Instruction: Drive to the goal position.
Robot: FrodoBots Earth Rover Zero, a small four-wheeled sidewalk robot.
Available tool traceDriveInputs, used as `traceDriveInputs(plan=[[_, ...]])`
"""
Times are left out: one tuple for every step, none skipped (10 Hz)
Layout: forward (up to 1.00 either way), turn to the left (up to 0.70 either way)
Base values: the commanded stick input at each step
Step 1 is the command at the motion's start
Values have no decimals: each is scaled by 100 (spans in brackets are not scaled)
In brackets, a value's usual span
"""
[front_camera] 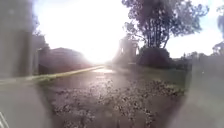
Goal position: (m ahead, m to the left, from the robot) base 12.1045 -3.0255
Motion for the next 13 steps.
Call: traceDriveInputs(plan=[[100, 0], [100, 0], [100, 0], [100, 0], [100, 0], [100, 0], [100, -1], [100, -3], [100, -6], [100, -9], [100, -40], [100, -40], [100, -40]])
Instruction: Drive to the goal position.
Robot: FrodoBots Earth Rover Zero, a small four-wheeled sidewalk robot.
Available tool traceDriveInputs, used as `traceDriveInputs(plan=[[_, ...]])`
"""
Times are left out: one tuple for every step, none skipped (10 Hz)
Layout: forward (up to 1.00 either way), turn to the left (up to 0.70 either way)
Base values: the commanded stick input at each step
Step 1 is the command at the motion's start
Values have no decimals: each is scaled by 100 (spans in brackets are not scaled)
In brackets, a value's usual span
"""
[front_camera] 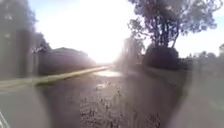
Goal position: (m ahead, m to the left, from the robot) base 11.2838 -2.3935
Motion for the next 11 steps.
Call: traceDriveInputs(plan=[[100, 0], [100, 0], [100, 0], [100, 0], [100, 0], [100, 0], [100, 0], [100, 0], [100, 0], [100, 0], [100, 0]])
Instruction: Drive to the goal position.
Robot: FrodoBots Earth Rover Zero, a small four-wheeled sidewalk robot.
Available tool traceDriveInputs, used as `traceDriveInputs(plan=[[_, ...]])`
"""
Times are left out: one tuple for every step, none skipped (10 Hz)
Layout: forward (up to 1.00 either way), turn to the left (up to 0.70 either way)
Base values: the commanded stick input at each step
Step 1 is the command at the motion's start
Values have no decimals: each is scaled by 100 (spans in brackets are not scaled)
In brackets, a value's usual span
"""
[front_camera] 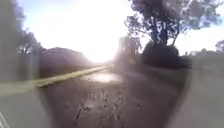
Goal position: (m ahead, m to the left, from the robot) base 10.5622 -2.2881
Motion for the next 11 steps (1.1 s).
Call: traceDriveInputs(plan=[[100, 0], [100, 0], [100, 0], [100, 0], [100, 0], [100, 0], [100, -3], [100, -17], [100, -31], [100, -40], [100, -40]])
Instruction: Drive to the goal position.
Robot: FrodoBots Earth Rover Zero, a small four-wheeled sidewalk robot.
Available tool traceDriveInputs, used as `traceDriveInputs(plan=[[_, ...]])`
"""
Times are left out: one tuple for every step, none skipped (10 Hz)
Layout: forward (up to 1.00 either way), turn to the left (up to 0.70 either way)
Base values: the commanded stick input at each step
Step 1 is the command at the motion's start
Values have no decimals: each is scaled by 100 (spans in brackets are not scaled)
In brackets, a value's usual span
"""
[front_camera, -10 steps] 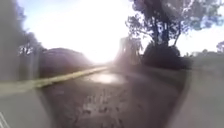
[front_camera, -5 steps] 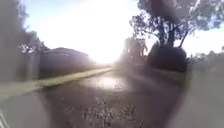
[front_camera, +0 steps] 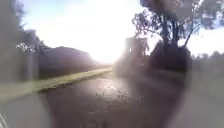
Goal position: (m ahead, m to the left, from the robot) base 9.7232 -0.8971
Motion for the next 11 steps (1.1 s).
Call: traceDriveInputs(plan=[[100, -40], [100, -40], [100, -40], [100, -40], [100, 0], [100, 0], [100, 0], [100, 0], [100, 0], [100, 0], [100, 0]])
